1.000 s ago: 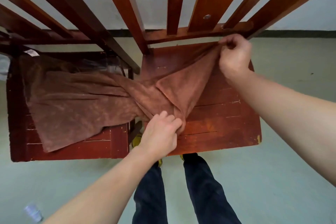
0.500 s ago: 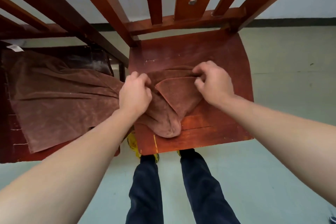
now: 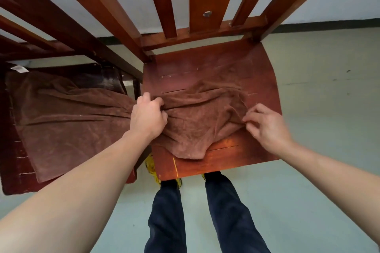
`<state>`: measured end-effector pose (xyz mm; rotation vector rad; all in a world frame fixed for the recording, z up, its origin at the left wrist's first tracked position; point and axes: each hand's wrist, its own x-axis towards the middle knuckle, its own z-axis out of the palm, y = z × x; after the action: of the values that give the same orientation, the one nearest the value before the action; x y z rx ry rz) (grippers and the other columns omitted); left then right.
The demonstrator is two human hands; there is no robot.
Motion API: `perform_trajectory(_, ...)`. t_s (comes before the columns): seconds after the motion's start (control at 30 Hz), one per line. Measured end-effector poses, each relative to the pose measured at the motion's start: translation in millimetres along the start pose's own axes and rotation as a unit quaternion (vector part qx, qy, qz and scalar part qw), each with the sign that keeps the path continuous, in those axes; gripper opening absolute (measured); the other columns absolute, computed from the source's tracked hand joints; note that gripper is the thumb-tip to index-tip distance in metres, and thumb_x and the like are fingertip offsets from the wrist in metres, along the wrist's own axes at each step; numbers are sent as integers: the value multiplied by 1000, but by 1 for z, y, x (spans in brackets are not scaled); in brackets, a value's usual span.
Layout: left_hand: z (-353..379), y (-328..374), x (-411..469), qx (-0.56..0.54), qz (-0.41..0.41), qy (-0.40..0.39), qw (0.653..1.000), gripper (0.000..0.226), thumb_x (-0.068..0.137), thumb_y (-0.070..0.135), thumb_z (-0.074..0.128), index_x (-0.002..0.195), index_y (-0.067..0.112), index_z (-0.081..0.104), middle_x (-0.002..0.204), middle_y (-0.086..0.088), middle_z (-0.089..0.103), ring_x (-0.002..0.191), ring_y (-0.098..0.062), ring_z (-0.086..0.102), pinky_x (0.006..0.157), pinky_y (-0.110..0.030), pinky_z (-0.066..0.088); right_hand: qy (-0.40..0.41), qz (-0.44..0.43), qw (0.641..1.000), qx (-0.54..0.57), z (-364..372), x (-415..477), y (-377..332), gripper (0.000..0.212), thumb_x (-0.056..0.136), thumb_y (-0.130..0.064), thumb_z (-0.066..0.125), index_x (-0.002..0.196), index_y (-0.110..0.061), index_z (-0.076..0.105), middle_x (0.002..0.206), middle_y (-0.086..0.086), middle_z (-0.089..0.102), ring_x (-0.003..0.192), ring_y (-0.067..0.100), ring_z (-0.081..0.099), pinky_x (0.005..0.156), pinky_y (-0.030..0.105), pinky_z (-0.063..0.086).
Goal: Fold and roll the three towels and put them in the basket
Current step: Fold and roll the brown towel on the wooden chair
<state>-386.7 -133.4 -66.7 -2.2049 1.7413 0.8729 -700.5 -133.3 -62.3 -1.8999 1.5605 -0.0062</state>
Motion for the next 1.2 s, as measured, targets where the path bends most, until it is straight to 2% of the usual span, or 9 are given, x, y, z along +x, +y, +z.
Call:
perform_trajectory(0.1, -5, 2, 5, -12, 20, 79, 997, 28, 88, 17, 52, 112, 10, 65, 111, -17, 53, 106, -36, 47, 89, -46, 45, -89, 50, 985, -141, -2, -21, 27, 14, 80, -7, 64, 82, -16, 75, 95, 1, 66, 95, 29, 55, 71, 39, 50)
perform_trajectory(0.2, -6, 6, 18, -99, 3, 121, 988, 22, 89, 13, 49, 104, 11, 65, 107, -16, 60, 103, -36, 53, 86, -45, 47, 18, 76, 994, -74, -3, 4, 13, 15, 82, -11, 60, 86, -17, 72, 94, 5, 65, 94, 32, 54, 73, 44, 50)
perform_trajectory(0.3, -4, 5, 34, -145, -72, 88, 983, 13, 89, 24, 56, 93, 20, 68, 96, -12, 68, 95, -36, 60, 77, -40, 49, 116, 135, 984, 26, -1, 65, -17, 20, 86, -26, 59, 103, -21, 67, 106, 9, 65, 100, 33, 59, 85, 42, 49)
perform_trajectory(0.4, -3, 2, 40, -91, -75, -12, 993, 19, 78, 40, 72, 91, 27, 66, 99, -6, 66, 96, -31, 61, 74, -34, 47, 48, 239, 969, 29, 1, 112, -35, 47, 82, -46, 66, 121, -23, 57, 117, 9, 63, 108, 33, 59, 88, 38, 46)
perform_trajectory(0.5, -1, 4, 33, 41, 6, -79, 996, 29, 70, 38, 75, 95, 29, 63, 107, -3, 60, 103, -27, 56, 75, -32, 41, -18, 279, 960, 7, 5, 120, -41, 31, 77, -40, 73, 104, -28, 63, 108, 6, 68, 103, 31, 63, 79, 30, 42)
perform_trajectory(0.67, 6, 9, 15, 82, 45, -98, 991, 15, 71, 25, 67, 85, 25, 64, 106, -5, 54, 102, -29, 48, 84, -39, 41, 112, 177, 963, 169, -8, 96, -33, 17, 77, -38, 68, 73, -29, 55, 70, -9, 60, 73, 21, 60, 66, 34, 44)
perform_trajectory(0.9, 4, 11, 11, -40, 1, -129, 991, 40, 74, 24, 68, 111, 26, 53, 103, -4, 62, 100, -32, 59, 74, -34, 47, 195, 121, 933, 279, -29, 76, -25, 16, 86, -30, 61, 76, -31, 48, 59, -11, 43, 53, 9, 38, 52, 38, 36)
perform_trajectory(1.03, -29, 11, 29, -138, -11, -106, 985, 31, 68, 41, 80, 66, 22, 56, 74, 3, 63, 79, -23, 63, 65, -29, 46, 206, 169, 926, 269, -38, 87, -19, 17, 90, -28, 62, 80, -27, 47, 68, 6, 52, 64, 35, 53, 67, 60, 49)
perform_trajectory(1.2, -64, 20, 59, -311, -52, 17, 949, 26, 78, 42, 74, 78, 20, 60, 83, 0, 67, 80, -19, 64, 71, -32, 52, 187, 237, 939, 168, -48, 126, -6, 18, 90, -34, 59, 95, -21, 47, 83, 2, 57, 87, 32, 61, 77, 41, 50)
